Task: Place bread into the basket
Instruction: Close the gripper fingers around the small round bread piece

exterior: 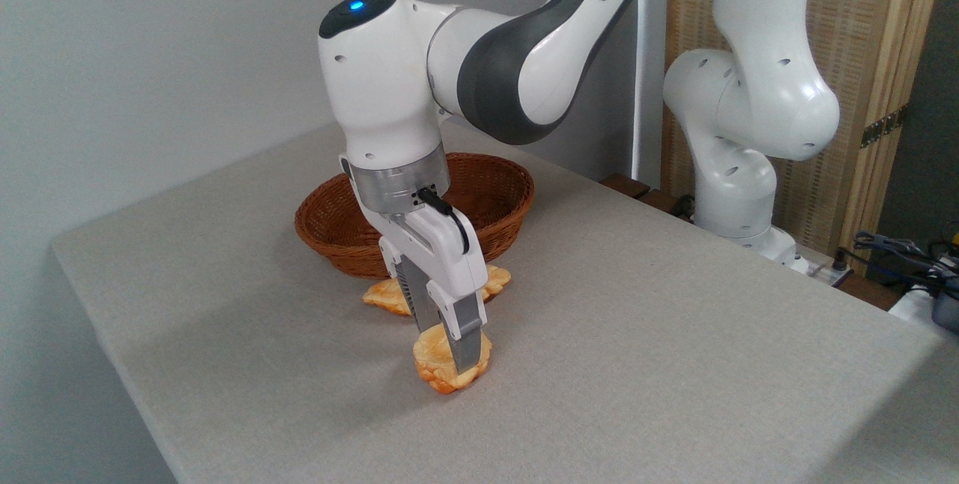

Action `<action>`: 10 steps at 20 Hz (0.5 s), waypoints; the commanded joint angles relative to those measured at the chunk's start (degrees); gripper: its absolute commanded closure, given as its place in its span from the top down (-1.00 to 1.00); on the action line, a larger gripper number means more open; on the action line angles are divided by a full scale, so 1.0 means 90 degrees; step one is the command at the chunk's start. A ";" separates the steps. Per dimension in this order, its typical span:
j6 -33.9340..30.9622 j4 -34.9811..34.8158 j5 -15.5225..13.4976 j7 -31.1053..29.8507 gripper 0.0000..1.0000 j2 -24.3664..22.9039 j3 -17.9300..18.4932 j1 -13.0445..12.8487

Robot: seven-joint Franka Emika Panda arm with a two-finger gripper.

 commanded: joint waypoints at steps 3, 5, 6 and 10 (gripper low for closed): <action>0.0137 -0.0029 0.0086 0.0075 -0.03 0.0009 0.0027 -0.0036; 0.0127 -0.0029 0.0086 0.0065 -0.04 0.0009 0.0027 -0.0036; 0.0127 -0.0029 0.0086 0.0065 -0.04 0.0009 0.0027 -0.0036; 0.0118 0.0039 0.0067 0.0036 -0.03 -0.0068 0.0007 -0.0046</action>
